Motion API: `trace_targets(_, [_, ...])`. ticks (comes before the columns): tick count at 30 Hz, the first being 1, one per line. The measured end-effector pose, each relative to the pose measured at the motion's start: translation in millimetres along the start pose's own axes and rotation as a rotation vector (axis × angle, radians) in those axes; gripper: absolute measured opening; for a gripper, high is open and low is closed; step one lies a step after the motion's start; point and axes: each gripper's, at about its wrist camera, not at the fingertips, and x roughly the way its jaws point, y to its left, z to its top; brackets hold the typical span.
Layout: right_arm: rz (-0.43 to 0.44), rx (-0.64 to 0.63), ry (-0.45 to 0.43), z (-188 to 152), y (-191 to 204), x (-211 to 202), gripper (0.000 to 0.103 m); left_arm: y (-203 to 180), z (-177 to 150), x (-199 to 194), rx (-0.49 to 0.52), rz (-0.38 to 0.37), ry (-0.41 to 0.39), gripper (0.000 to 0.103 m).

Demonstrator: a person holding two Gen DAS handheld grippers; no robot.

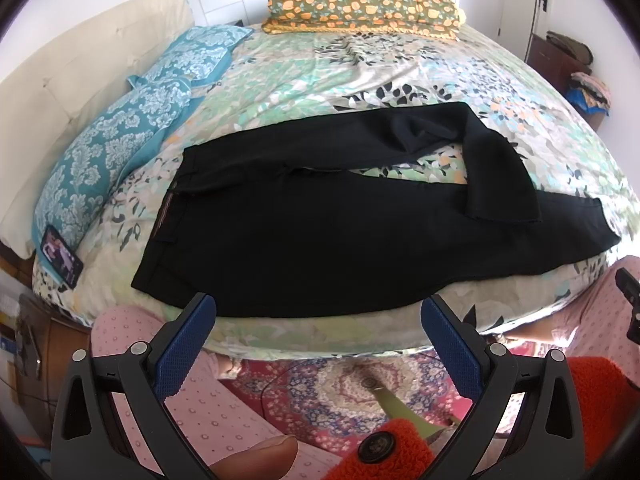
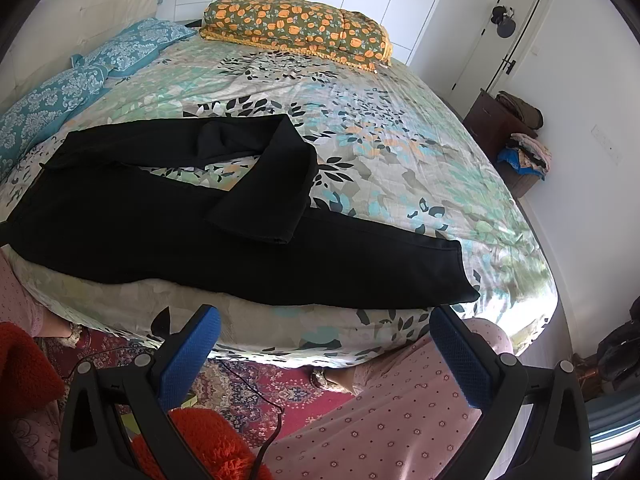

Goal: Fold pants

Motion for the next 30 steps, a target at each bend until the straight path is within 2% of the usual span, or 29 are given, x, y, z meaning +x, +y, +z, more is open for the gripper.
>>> trace_targets(27, [-0.003,0.002,0.002,-2.5,0.0,1.0,0.103,2.8,-1.3,0.7,-0.014,-0.009,0.007,0.103])
trace_targets(30, [0.016,0.005,-0.013,-4.0,-1.1,0.2,0.103,2.9,-1.6,1.0,-0.015,-0.009,0.009,0.103])
